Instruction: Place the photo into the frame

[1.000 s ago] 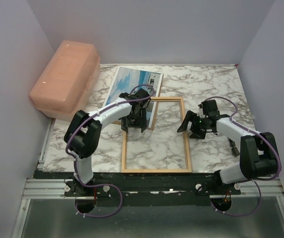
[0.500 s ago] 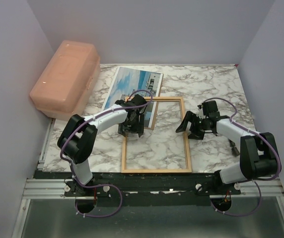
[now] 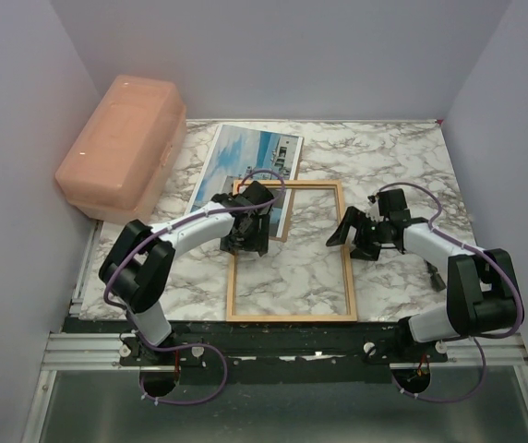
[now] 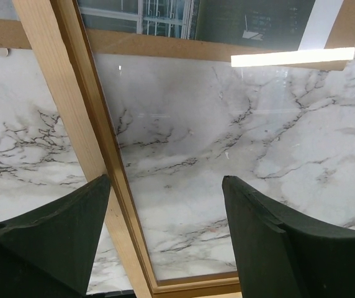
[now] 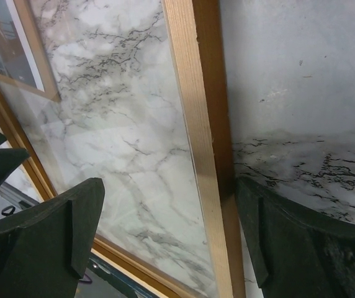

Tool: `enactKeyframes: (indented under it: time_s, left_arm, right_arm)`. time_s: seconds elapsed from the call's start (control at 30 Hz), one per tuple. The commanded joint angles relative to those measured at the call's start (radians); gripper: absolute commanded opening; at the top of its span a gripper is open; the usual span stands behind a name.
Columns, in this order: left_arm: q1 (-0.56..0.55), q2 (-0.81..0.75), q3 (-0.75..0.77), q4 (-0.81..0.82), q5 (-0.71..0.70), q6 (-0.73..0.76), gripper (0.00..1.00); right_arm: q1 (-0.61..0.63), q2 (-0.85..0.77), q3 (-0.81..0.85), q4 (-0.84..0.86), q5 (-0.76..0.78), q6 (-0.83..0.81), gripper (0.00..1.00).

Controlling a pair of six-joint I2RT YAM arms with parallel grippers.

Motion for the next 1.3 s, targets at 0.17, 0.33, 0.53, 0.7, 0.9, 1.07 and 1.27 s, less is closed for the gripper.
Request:
enactKeyframes:
  time_s: [0.17,0.33,0.53,0.7,0.9,1.07,1.27]
  left_arm:
    - [-0.051,-0.178,-0.151,0.245,0.000,-0.053,0.77]
    - [-0.054,-0.134,-0.124,0.195,-0.057,-0.060,0.79]
    - [-0.053,-0.027,-0.081,0.096,-0.137,-0.078,0.79]
    - [-0.049,0.023,-0.068,0.047,-0.182,-0.071,0.79]
    - [-0.047,0.050,-0.064,0.059,-0.130,-0.059,0.79]
    - [-0.049,0.035,-0.099,0.190,0.058,-0.042,0.79]
    - [-0.050,0.021,-0.125,0.317,0.246,-0.046,0.79]
  right_arm:
    - [0.005,0.032,-0.080,0.012,-0.013,-0.003,0.95]
    - [0.005,0.029,-0.093,0.008,-0.010,-0.001,0.95]
    - [0.006,0.026,-0.102,0.008,-0.012,0.002,0.95]
    - [0.006,0.013,-0.102,0.003,-0.013,0.005,0.96]
    - [0.006,0.009,-0.104,0.005,-0.029,0.007,0.96]
    - [0.012,0.008,-0.111,0.018,-0.065,0.014,0.96]
    - [0.019,-0.009,-0.125,0.049,-0.118,0.040,0.95]
